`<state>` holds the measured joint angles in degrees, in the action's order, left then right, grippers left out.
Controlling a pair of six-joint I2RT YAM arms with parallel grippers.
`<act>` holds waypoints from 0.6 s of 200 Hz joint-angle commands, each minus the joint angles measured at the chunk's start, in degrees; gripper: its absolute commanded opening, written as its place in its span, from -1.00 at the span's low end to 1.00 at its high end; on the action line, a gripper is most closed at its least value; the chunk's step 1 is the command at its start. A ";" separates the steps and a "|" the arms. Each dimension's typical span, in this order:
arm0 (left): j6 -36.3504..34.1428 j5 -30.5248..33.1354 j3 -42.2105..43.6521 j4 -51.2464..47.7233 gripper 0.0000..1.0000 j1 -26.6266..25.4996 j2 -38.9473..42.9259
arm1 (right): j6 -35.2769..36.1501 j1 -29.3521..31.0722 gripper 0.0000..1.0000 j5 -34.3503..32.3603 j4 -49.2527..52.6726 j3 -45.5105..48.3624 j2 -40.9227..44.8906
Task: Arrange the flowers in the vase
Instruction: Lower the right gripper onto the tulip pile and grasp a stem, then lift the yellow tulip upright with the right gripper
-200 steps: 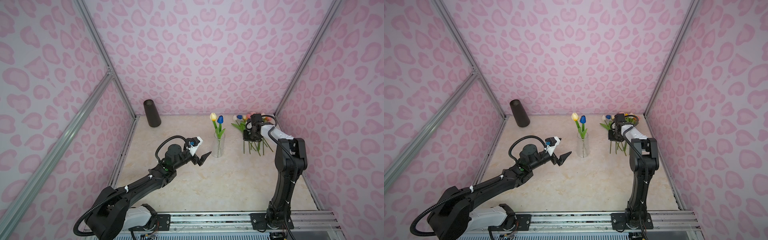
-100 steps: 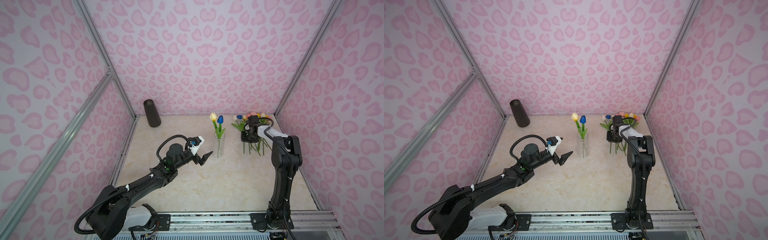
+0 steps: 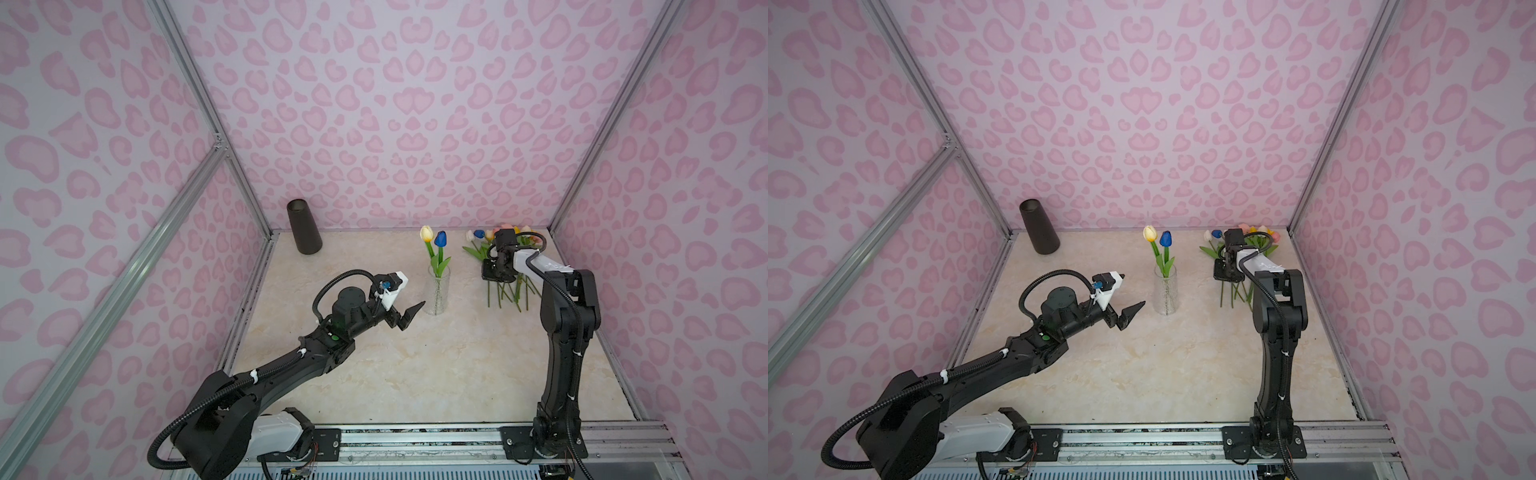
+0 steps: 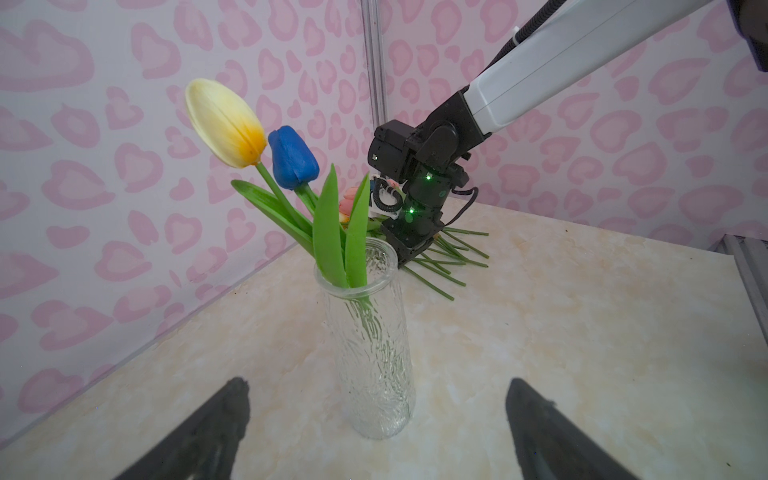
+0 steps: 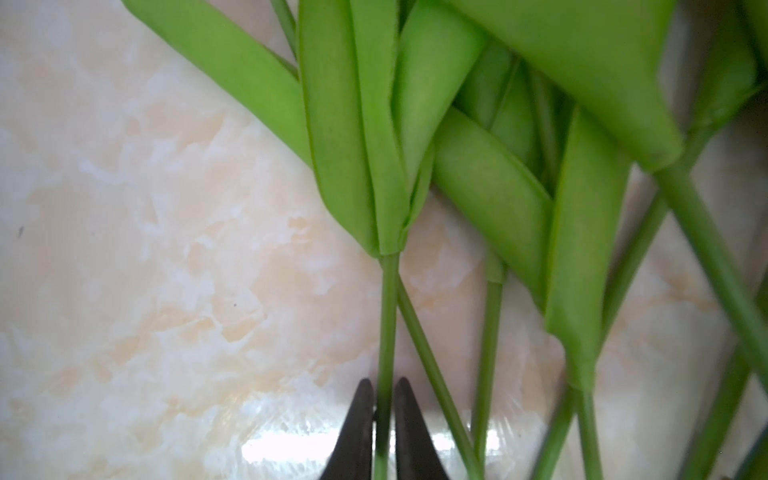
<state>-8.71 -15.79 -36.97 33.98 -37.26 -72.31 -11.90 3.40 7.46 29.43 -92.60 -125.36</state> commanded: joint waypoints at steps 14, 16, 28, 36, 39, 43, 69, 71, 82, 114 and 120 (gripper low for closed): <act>-0.68 1.91 0.27 1.13 0.95 -0.19 0.90 | -0.76 0.08 -0.85 -0.43 -0.16 2.11 1.79; -0.62 1.97 0.35 1.21 0.95 -0.19 0.93 | -0.80 0.09 -0.85 -0.32 -0.23 2.15 1.92; -0.43 2.62 0.74 1.91 0.95 -0.23 1.23 | -0.92 0.07 -0.89 0.17 -0.17 2.33 2.76; -0.34 3.06 0.85 2.01 0.95 -0.23 1.30 | -1.08 0.11 -0.91 0.35 -0.21 2.55 3.46; -0.24 3.25 0.86 2.10 0.96 -0.27 1.36 | -1.18 0.12 -0.92 0.36 -0.20 2.63 3.80; -0.19 3.46 0.91 2.07 0.96 -0.27 1.40 | -1.27 0.03 -0.94 0.36 -0.24 2.79 4.21; -0.24 4.00 1.16 2.31 0.96 -0.36 2.08 | -1.72 -0.16 -1.00 0.80 -0.99 4.10 7.54; -0.23 4.08 1.19 2.32 0.96 -0.36 2.13 | -1.77 -0.15 -1.00 0.75 -0.96 4.20 7.75; -0.28 4.34 1.37 2.33 0.96 -0.41 2.41 | -1.81 -0.21 -1.00 0.75 -1.00 4.61 9.03; -0.37 5.32 1.86 2.67 0.96 -0.45 3.13 | -1.90 -0.24 -1.00 1.27 -1.12 5.78 13.15; -0.35 5.62 1.97 2.80 0.96 -0.45 3.30 | -1.89 -0.32 -1.00 1.61 -1.21 5.97 14.04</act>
<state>-9.08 -11.46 -35.35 34.37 -37.71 -69.80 -13.34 3.07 7.99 28.58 -87.61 -113.84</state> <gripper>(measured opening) 0.982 0.049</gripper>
